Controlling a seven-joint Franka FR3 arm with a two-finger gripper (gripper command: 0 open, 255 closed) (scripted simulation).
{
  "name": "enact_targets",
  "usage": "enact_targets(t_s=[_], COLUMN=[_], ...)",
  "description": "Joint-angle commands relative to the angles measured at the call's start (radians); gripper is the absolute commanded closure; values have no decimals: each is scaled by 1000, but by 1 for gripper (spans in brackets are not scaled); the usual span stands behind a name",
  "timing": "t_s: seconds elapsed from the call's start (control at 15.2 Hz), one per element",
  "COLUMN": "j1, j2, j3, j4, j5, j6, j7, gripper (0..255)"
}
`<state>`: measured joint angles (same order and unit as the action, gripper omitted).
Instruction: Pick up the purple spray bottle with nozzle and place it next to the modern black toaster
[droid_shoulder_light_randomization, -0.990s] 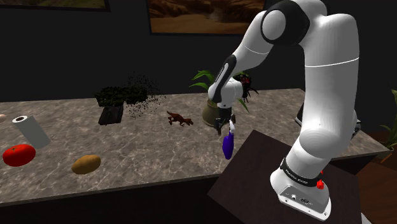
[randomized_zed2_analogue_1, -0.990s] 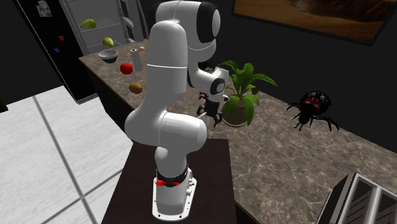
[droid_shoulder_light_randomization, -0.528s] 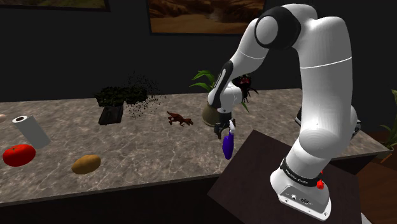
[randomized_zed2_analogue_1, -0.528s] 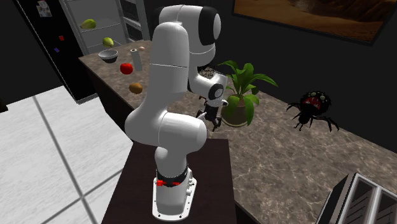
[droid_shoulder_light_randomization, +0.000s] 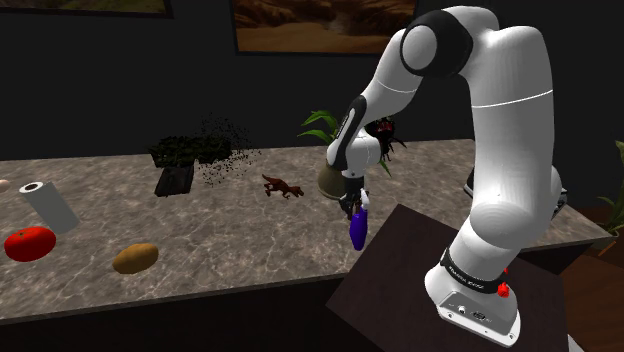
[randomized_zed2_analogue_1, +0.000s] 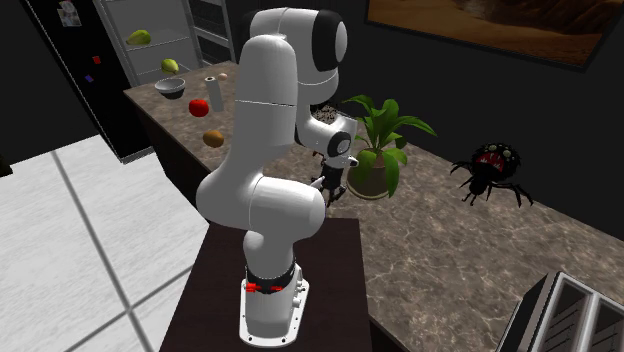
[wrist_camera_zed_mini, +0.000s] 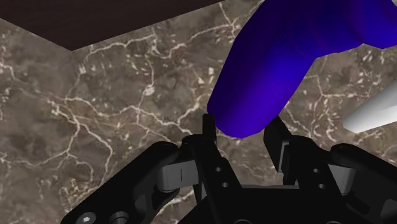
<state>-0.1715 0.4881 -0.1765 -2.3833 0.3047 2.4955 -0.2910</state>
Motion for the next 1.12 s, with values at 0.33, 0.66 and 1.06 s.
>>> enact_targets(t_s=[0.33, 0.66, 1.06], j1=[0, 12, 28], j2=[1, -60, -149], j3=[0, -18, -42], j4=[0, -18, -39], j5=[0, -24, -63], j6=[0, -41, -106], j7=[0, 19, 50], gripper=[255, 255, 255])
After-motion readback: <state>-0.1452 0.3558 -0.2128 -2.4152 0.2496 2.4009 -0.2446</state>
